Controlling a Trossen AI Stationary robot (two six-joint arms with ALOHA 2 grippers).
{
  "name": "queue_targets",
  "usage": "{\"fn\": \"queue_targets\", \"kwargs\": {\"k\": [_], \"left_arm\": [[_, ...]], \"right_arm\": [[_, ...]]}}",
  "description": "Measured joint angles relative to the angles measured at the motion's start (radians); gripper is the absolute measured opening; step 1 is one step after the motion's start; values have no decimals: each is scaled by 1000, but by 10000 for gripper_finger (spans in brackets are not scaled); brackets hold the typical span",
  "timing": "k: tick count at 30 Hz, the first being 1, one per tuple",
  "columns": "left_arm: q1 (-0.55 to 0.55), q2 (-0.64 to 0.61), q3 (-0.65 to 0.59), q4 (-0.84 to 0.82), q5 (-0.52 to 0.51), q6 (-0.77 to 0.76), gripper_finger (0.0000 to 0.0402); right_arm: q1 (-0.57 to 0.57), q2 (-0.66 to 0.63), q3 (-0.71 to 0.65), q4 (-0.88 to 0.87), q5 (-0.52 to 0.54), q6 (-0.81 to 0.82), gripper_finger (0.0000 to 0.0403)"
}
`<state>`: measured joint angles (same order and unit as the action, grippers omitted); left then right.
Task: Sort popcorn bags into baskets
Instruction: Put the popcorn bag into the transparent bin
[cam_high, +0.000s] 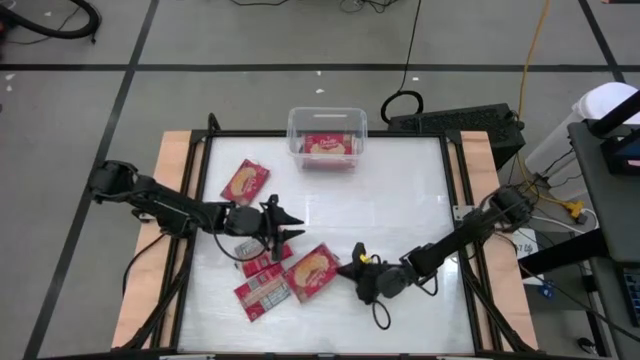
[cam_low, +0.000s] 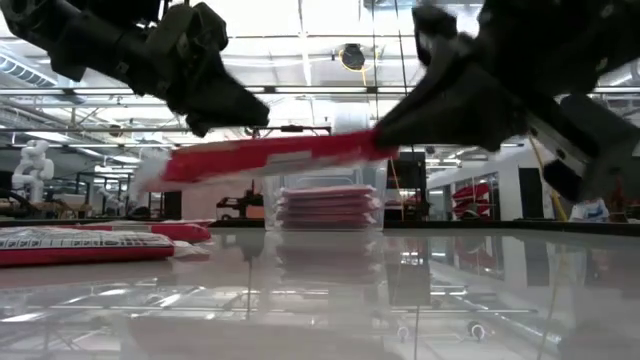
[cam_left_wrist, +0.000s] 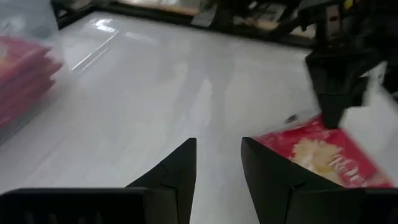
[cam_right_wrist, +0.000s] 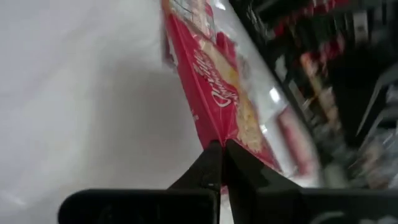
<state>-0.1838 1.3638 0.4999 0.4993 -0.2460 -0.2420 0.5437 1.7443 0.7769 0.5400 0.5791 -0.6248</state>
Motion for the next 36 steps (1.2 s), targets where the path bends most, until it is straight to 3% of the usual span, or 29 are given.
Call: {"fn": "queue_targets", "kwargs": {"k": [3,7,15,22,36], "left_arm": [[32,-5,0,60,114,-18,130],[101,-5,0,120,373,-109,130],[177,-4,0,139,576,-127,130],[206,-4,0,165,667,-135,130],[241,55,0,200,616,-142,129]], "right_arm": [[-13,-61,0,-31,-8,-126,1],[-30,-145,0,-75,-59,-303,1],[-56,-212,0,-67,-57,-515,0],[-92,-212,0,-64,-62,-557,0],[-159,-212,0,-45,-64,-671,0]]}}
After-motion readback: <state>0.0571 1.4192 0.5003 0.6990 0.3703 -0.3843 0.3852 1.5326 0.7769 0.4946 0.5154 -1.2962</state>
